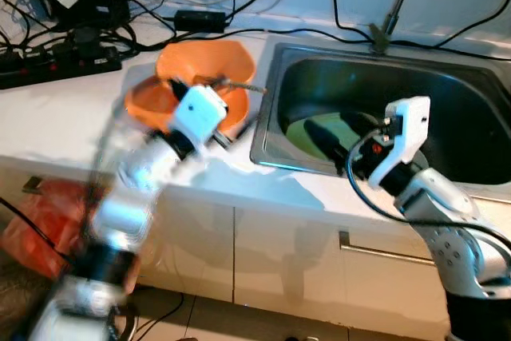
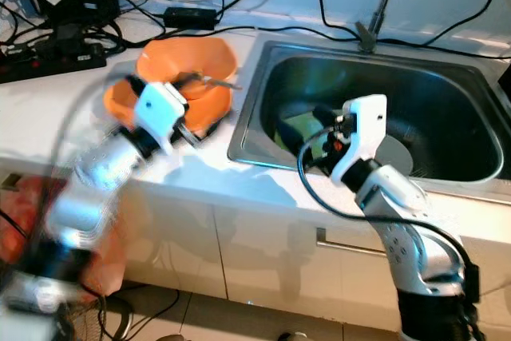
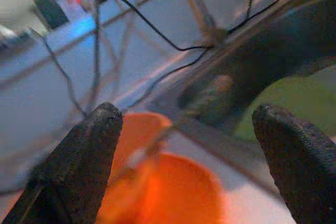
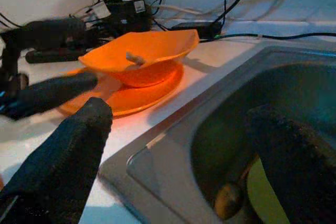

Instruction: Kitchen organization

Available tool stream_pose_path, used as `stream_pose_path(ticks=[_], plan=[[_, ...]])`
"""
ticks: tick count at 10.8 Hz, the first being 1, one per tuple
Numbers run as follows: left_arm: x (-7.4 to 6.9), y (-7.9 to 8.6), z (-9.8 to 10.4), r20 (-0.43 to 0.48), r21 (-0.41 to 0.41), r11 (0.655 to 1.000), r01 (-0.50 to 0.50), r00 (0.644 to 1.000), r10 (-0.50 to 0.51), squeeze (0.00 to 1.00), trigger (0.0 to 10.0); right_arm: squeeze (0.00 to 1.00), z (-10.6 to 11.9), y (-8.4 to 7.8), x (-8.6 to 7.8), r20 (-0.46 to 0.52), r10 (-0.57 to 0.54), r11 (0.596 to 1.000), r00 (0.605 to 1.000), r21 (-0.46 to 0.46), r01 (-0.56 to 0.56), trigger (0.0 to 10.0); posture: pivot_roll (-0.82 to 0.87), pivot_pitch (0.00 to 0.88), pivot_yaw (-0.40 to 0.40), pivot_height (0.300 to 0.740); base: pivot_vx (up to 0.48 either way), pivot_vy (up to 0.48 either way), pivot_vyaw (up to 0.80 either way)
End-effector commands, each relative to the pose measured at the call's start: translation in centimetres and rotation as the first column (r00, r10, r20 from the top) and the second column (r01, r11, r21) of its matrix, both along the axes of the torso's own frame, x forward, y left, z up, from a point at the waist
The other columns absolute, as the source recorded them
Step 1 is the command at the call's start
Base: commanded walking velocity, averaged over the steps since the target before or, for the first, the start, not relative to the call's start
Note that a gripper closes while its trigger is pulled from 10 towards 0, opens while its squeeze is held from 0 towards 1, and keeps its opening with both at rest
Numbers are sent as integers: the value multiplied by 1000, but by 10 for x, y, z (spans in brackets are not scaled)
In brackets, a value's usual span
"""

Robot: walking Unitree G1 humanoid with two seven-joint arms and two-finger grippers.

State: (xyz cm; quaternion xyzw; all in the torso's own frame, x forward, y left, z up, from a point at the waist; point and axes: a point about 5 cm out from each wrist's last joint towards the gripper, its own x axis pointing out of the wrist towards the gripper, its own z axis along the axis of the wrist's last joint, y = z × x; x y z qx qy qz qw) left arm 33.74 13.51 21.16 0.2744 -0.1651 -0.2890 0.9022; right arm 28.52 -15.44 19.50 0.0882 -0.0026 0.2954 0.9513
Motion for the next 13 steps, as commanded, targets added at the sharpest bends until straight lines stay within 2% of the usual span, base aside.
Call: stream_pose_path(ticks=[1, 2, 4, 10, 11, 13], plan=[[7, -3, 2, 69, 82, 997, 3, 998, -8, 0, 10000, 0, 5, 1, -3, 16, 16, 1000, 1000, 0, -16, 10000, 20, 25, -16, 740, 0, 0, 0], [11, -2, 6, 108, 116, 993, -8, 994, -5, 0, 10000, 0, 6, 3, -3, 18, 19, 1000, 1000, 4, -19, 10000, 15, 27, -12, 740, 0, 0, 0], [30, -4, 12, 181, 188, 982, -20, 983, -14, 0, 10000, 0, 8, 4, -8, 21, 17, 1000, 1000, 15, -18, 10000, -2, 41, 0, 740, 0, 0, 0], [44, -29, 5, 174, 250, 967, 53, 980, -99, 0, 10000, 0, 11, -2, -20, 12, -29, 999, 999, 22, 29, 10000, -53, 84, 21, 740, 0, 0, 0], [45, -32, 4, 167, 249, 967, 60, 980, -104, 0, 0, 0, 11, -3, -20, 10, -36, 999, 999, 22, 36, 10000, -53, 84, 21, 740, 0, 0, 0], [48, -36, 6, 164, 268, 961, 68, 980, -115, 0, 0, 0, 11, -4, -22, 4, -46, 999, 999, 26, 46, 10000, -59, 87, 28, 740, 0, 0, 0]])
